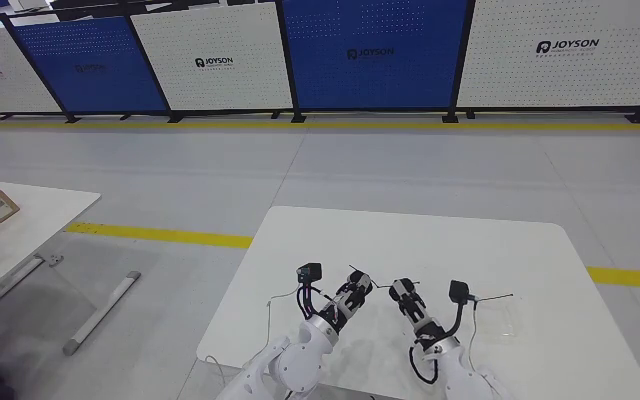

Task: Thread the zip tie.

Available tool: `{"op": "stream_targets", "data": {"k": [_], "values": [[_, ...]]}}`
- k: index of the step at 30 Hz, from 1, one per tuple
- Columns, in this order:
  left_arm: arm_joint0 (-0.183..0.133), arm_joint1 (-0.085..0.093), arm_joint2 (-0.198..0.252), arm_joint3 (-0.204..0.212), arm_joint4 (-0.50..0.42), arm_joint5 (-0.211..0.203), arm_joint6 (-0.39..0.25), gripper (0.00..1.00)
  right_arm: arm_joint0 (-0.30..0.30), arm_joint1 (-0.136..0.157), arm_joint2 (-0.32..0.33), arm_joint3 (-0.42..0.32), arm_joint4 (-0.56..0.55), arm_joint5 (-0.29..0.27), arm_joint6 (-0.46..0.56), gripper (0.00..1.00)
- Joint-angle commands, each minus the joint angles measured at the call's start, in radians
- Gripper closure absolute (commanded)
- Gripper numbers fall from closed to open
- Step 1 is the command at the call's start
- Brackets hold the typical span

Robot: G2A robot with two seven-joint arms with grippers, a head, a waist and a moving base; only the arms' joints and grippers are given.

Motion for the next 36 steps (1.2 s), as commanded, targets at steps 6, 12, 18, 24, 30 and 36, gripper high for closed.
{"op": "stream_targets", "data": {"k": [6,12,18,24,30,36], "values": [[0.0,0.0,0.0,0.0,0.0,0.0,0.0,1.0,-0.03,0.0,0.035,-0.018,-0.009,-0.015,0.006,1.0],[0.0,0.0,0.0,0.0,0.0,0.0,0.0,1.0,-0.032,-0.007,0.043,-0.021,-0.016,-0.007,0.018,1.0],[0.0,0.0,0.0,0.0,0.0,0.0,0.0,1.0,-0.027,-0.017,0.044,-0.013,-0.023,0.001,0.026,1.0],[0.0,0.0,0.0,0.0,0.0,0.0,0.0,1.0,-0.024,-0.026,0.043,-0.006,-0.032,0.014,0.036,1.0],[0.0,0.0,0.0,0.0,0.0,0.0,0.0,1.0,-0.026,-0.033,0.047,-0.001,-0.037,0.015,0.043,1.0],[0.0,0.0,0.0,0.0,0.0,0.0,0.0,1.0,-0.023,-0.042,0.041,0.005,-0.042,0.014,0.054,1.0]]}}
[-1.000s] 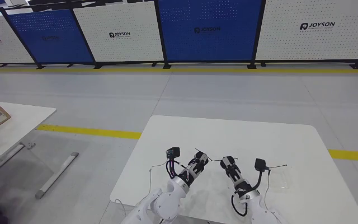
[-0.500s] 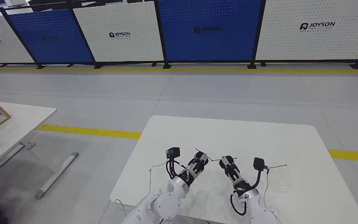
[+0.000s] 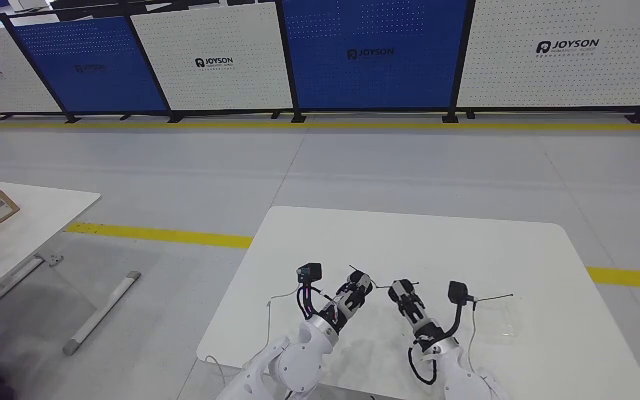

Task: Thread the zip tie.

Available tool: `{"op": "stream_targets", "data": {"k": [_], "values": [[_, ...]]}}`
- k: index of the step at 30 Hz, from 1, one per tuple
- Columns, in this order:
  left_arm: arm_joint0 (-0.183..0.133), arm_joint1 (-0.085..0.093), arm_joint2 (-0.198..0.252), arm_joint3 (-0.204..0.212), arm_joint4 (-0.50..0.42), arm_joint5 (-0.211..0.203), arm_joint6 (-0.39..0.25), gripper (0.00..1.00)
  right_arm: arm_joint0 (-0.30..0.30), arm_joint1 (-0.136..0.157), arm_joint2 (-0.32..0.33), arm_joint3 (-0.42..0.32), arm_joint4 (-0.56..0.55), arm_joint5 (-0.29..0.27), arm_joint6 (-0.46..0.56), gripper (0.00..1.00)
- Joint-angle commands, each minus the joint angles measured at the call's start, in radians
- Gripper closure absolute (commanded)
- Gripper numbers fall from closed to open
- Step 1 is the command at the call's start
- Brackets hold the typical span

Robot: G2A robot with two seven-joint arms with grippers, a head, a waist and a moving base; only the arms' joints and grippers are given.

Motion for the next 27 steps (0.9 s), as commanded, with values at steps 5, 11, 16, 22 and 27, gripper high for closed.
{"op": "stream_targets", "data": {"k": [5,11,16,22,27], "values": [[0.0,0.0,0.0,0.0,0.0,0.0,0.0,1.0,0.006,-0.005,-0.009,0.01,0.002,0.001,0.016,1.0],[0.0,0.0,0.0,0.0,0.0,0.0,0.0,1.0,0.006,-0.005,-0.009,0.01,0.002,0.001,0.016,1.0],[0.0,-0.001,0.001,0.0,-0.007,0.0,-0.002,1.0,0.006,-0.005,-0.009,0.01,0.002,0.001,0.016,1.0],[-0.007,-0.014,0.016,-0.001,-0.185,-0.026,-0.038,1.0,-0.012,-0.007,0.017,0.004,0.018,-0.051,0.007,1.0],[-0.009,-0.018,0.002,0.006,-0.304,-0.061,-0.068,1.0,-0.022,-0.008,0.036,0.002,0.027,-0.081,0.012,1.0]]}}
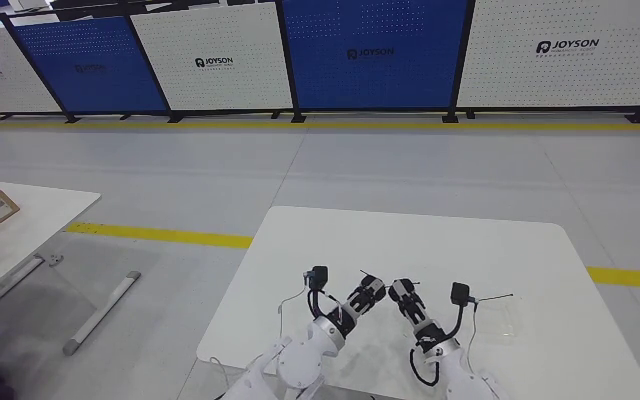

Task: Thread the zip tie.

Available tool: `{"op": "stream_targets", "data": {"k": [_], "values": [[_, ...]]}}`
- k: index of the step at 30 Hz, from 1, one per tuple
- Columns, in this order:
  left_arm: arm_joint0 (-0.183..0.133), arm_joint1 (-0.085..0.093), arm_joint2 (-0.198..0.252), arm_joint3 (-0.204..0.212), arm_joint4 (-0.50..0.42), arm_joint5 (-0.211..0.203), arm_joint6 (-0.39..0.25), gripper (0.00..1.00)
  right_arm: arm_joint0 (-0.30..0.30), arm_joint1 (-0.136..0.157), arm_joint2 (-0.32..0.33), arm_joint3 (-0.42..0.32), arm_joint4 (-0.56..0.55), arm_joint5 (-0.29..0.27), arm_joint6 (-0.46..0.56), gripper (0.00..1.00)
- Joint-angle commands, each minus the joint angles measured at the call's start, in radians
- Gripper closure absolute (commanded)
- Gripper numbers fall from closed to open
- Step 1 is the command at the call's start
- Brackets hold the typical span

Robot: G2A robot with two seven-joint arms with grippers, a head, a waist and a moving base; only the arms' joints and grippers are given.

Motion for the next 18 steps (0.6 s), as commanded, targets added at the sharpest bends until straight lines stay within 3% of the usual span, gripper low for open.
{"op": "stream_targets", "data": {"k": [1,11,18], "values": [[-0.002,-0.001,-0.004,0.004,-0.011,-0.005,0.01,1.0,-0.006,0.0,0.01,-0.003,0.005,-0.012,0.002,1.0],[-0.017,-0.006,0.01,0.017,0.018,0.011,0.043,1.0,-0.046,0.005,0.062,-0.024,0.013,-0.046,0.024,1.0],[-0.024,-0.01,0.025,0.028,0.033,0.01,0.052,1.0,-0.053,0.002,0.071,-0.033,0.001,-0.019,0.037,1.0]]}}
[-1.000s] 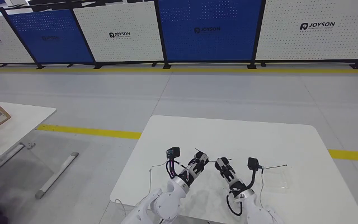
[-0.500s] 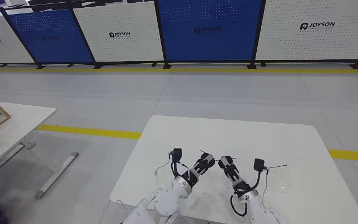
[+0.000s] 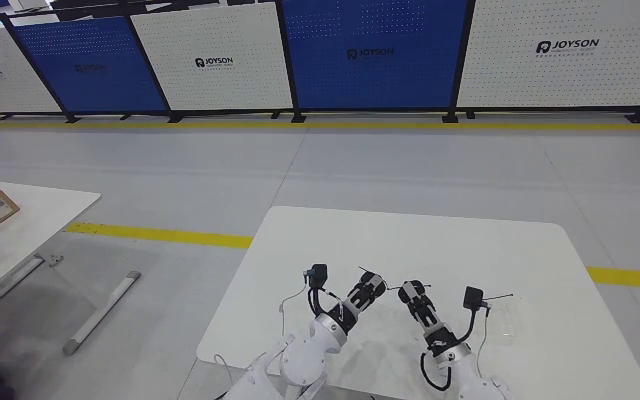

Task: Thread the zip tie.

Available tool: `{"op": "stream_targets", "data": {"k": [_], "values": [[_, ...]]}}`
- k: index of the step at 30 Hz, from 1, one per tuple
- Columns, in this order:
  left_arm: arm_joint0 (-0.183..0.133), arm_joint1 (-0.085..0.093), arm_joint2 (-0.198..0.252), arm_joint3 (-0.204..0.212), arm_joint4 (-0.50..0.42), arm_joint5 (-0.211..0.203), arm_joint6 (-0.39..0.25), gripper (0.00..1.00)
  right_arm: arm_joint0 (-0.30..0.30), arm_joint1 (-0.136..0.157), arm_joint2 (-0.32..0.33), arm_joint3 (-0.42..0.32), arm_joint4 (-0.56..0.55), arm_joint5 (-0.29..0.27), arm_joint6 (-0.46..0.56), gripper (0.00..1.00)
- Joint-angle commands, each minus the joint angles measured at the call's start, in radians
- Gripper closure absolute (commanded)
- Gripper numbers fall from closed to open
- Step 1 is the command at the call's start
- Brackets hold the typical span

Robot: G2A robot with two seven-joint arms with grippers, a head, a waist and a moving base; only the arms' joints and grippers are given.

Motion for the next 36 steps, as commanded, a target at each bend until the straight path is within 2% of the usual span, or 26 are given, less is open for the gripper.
{"op": "stream_targets", "data": {"k": [1,12,13,19,21,26,33,36], "values": [[0.0,0.0,0.001,0.002,0.007,-0.001,0.003,1.0,0.001,-0.002,0.0,-0.001,-0.003,0.01,0.002,1.0],[0.011,0.002,-0.016,0.006,0.006,-0.01,-0.008,1.0,-0.002,-0.01,0.004,-0.003,-0.023,0.023,-0.011,1.0],[0.011,0.003,-0.017,0.007,0.012,-0.008,-0.01,0.96,-0.003,-0.011,0.004,-0.003,-0.025,0.023,-0.011,1.0],[0.014,0.003,-0.016,0.005,0.038,-0.006,-0.003,0.88,0.0,-0.016,0.003,0.003,-0.031,0.029,-0.011,1.0],[0.015,0.003,-0.013,0.005,0.048,-0.005,-0.001,0.82,0.0,-0.018,0.004,0.003,-0.032,0.029,-0.01,1.0],[0.014,0.002,-0.005,0.006,0.073,0.0,0.006,0.85,0.0,-0.022,0.005,0.005,-0.033,0.032,-0.006,1.0],[0.014,-0.001,0.015,0.008,0.096,0.01,0.005,0.82,0.002,-0.027,0.007,0.006,-0.033,0.04,-0.003,1.0],[0.011,-0.002,0.019,0.011,0.102,0.014,0.005,0.85,0.002,-0.029,0.008,0.007,-0.033,0.04,-0.001,1.0]]}}
